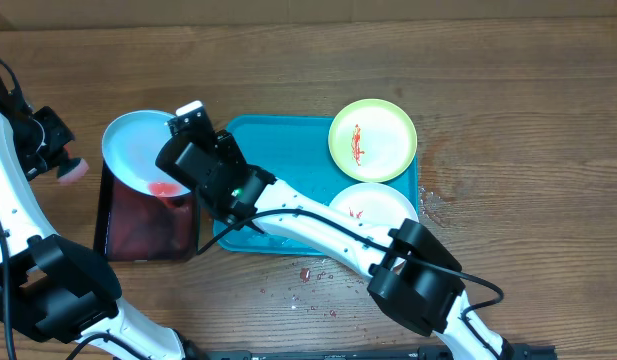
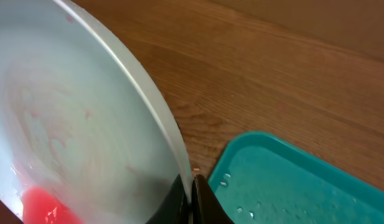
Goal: Clean dirty plates on tray and stack at the side
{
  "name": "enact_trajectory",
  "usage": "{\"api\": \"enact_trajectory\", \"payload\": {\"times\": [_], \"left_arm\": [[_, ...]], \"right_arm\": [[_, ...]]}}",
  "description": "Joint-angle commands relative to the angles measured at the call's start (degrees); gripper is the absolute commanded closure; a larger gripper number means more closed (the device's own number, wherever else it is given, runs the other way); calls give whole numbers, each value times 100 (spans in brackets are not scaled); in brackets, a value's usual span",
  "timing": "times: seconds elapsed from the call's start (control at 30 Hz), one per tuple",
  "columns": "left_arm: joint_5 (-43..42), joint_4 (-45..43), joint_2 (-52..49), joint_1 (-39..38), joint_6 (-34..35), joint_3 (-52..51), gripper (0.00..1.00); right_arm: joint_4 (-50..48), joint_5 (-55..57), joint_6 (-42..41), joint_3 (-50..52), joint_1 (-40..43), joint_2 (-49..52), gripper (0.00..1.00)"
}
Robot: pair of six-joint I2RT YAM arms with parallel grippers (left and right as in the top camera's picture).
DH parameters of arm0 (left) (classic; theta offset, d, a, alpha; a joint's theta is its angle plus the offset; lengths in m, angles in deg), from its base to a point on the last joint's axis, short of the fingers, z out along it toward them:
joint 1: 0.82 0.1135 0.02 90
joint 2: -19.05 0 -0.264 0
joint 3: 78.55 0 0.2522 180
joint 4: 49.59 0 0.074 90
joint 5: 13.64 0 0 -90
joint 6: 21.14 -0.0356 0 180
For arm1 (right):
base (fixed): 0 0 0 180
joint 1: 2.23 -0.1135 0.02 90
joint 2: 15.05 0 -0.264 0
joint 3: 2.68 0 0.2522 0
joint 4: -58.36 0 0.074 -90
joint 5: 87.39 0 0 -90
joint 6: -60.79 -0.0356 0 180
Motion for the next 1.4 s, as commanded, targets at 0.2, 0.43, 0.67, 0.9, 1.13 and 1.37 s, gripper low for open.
{"api": "enact_trajectory", "payload": {"times": [0.2, 0.43, 0.67, 0.9, 1.13, 1.37], "left_arm": [[-68, -164, 35, 63, 59, 131, 96], [-72, -164, 35, 63, 59, 131, 96], [-116, -164, 35, 63, 59, 131, 96], [-114, -162, 35, 63, 57, 131, 96], [-116, -164, 35, 63, 59, 131, 96], [-116, -162, 35, 63, 59, 131, 96]], "right_arm": [[-1073, 476, 1202, -177, -11, 267, 96], [-1648, 730, 1766, -177, 0, 267, 96], [-2052, 1034, 2225, -177, 13, 267, 96], [-2629, 1038, 2688, -177, 20, 267, 96], [-2745, 1119, 2684, -177, 26, 267, 96], [-2621, 1373, 2647, -177, 59, 267, 96]]}}
